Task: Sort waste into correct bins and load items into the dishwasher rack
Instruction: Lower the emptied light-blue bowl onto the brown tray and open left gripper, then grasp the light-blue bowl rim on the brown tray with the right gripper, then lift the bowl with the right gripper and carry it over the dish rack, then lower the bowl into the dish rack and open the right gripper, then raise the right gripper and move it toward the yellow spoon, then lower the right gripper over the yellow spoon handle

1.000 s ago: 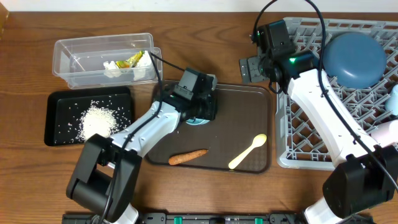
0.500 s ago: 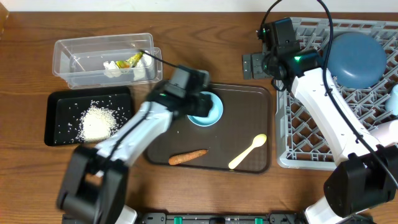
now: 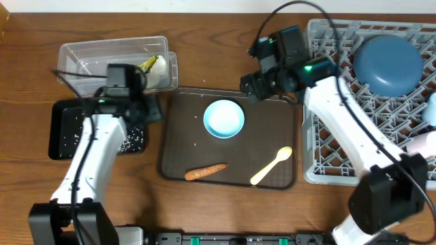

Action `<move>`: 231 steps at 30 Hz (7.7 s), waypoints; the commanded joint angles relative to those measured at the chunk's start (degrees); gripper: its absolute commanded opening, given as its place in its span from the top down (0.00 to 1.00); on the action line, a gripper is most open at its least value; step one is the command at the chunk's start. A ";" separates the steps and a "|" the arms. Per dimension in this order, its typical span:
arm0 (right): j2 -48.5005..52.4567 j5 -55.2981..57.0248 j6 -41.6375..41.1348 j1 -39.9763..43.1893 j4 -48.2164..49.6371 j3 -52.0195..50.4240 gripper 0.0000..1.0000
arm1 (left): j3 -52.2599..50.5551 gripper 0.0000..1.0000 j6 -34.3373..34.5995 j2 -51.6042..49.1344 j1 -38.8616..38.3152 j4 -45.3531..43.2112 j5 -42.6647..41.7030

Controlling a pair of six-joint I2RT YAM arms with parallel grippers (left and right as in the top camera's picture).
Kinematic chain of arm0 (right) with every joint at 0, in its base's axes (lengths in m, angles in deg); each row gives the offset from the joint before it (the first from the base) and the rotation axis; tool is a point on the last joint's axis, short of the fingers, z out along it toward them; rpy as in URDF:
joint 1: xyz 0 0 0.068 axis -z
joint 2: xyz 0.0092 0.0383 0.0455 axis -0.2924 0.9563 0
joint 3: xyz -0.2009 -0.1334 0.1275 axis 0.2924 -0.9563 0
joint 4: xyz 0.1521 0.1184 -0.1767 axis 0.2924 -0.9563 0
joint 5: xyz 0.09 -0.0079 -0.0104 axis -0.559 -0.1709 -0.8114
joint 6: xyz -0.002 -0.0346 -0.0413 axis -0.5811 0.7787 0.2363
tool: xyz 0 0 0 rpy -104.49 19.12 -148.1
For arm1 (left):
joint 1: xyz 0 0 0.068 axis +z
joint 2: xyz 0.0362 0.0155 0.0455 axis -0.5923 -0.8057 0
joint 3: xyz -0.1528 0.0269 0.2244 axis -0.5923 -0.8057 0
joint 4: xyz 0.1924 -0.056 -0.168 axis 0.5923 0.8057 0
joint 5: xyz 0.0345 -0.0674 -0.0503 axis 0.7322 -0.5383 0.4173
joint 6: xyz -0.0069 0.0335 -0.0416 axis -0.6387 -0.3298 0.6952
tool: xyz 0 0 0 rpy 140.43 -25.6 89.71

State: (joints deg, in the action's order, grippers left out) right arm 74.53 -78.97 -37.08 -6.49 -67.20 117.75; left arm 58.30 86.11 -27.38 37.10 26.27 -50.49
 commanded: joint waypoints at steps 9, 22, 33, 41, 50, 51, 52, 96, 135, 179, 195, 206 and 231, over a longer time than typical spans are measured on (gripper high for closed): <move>11.85 -2.64 0.83 -6.05 -1.38 -0.15 0.41 | 0.66 0.48 3.13 0.26 2.80 1.36 0.61; 14.93 5.62 -0.63 -6.36 -1.07 -0.15 0.56 | 0.66 0.47 3.10 0.24 2.80 1.40 0.61; 15.02 5.31 -3.02 -7.21 -1.38 -0.15 0.62 | 0.66 0.43 3.13 0.24 2.80 1.40 0.61; 16.50 5.29 -3.28 -7.37 -1.57 -0.15 0.63 | 0.66 0.43 3.13 0.24 2.80 1.42 0.59; 17.22 5.31 -4.31 -7.28 -0.48 -0.13 0.94 | 0.66 0.43 3.13 0.24 2.80 1.40 0.61; 17.22 5.35 -4.28 -7.19 -0.48 -0.13 0.98 | 0.66 0.42 3.13 0.24 2.80 1.40 0.61; 17.20 5.35 -4.28 -7.06 -0.48 -0.09 0.99 | 0.66 0.42 3.13 0.24 2.80 1.40 0.61; 12.11 80.08 -0.98 18.71 11.80 4.44 0.99 | 0.66 0.42 3.13 0.24 2.80 1.33 0.61; 13.94 88.65 2.73 10.45 17.03 4.42 0.99 | 0.66 0.41 3.13 0.24 2.80 1.18 0.61; 19.04 74.77 -17.22 3.26 -12.09 4.35 0.83 | 0.66 0.41 3.10 0.20 2.80 0.96 0.63; 5.11 47.84 -13.79 4.68 -7.65 4.37 0.32 | 0.66 0.41 3.08 0.20 2.80 0.94 0.61; 2.82 0.57 -5.53 4.07 -11.78 4.35 0.14 | 0.66 0.40 2.91 0.09 2.69 0.92 0.63; 2.82 10.49 -37.40 -5.86 -21.20 -16.24 0.01 | 0.63 0.41 2.91 -0.13 2.69 0.96 0.63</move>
State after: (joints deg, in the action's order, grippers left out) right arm 77.57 -69.13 -72.34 -11.67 -88.84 103.20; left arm 58.30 89.12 -27.38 39.81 27.25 -50.22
